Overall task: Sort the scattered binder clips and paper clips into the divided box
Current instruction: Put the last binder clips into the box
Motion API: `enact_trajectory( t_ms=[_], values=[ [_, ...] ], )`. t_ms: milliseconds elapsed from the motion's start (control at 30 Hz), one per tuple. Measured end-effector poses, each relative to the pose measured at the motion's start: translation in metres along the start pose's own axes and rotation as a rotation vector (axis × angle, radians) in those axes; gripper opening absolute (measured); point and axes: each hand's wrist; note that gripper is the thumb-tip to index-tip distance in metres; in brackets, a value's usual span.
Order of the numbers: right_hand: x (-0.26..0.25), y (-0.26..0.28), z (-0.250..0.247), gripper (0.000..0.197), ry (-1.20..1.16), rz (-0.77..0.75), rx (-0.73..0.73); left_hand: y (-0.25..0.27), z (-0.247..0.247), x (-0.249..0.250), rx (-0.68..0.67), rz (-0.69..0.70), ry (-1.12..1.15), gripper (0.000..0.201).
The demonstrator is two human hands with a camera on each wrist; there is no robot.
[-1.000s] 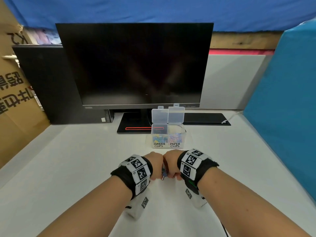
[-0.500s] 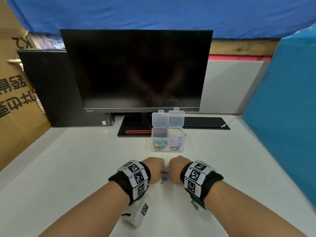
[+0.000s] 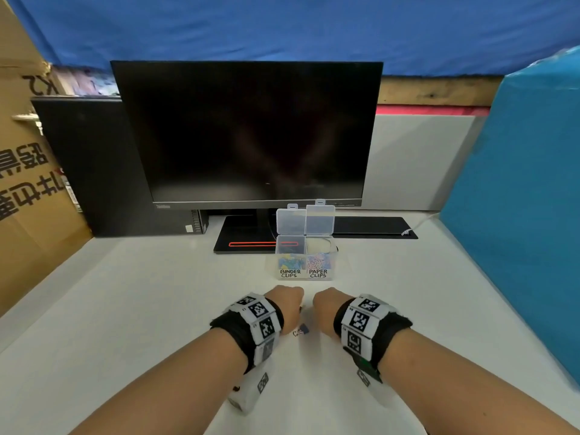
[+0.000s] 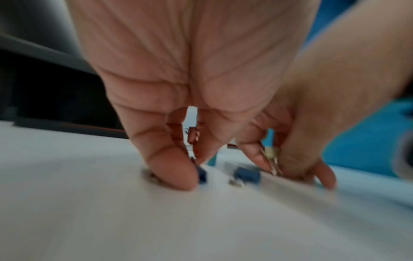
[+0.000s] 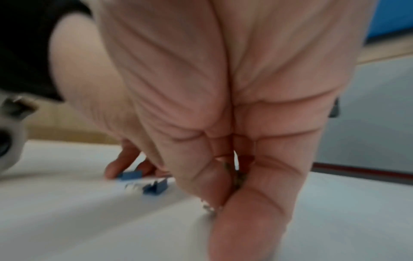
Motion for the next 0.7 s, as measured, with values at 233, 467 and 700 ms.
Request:
enact_trajectory(
  t_ms=[233, 467, 700],
  values=[
    [0.042, -0.002, -0.012, 0.011, -0.615, 0.007, -0.057, -0.006, -0.003, -0.023, -0.030, -0.042, 0.208, 0.018],
    [0.064, -0.002, -0.002, 0.027, -1.632, 0.063, -0.125, 0.001, -0.010, -0.047, 0.009, -0.105, 0.752, 0.031],
    [0.041, 0.001, -0.009, 0.015, -0.879, 0.004, -0.118, 0.015, -0.017, -0.042, -0.191, -0.223, 0.773, 0.007]
  ],
)
Point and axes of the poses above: each hand's wrist, its own y-axis away from the middle knuckle, its own z-axis out of the palm, x = y × z, and after that the axes turned 6 degrees about -y, right-handed
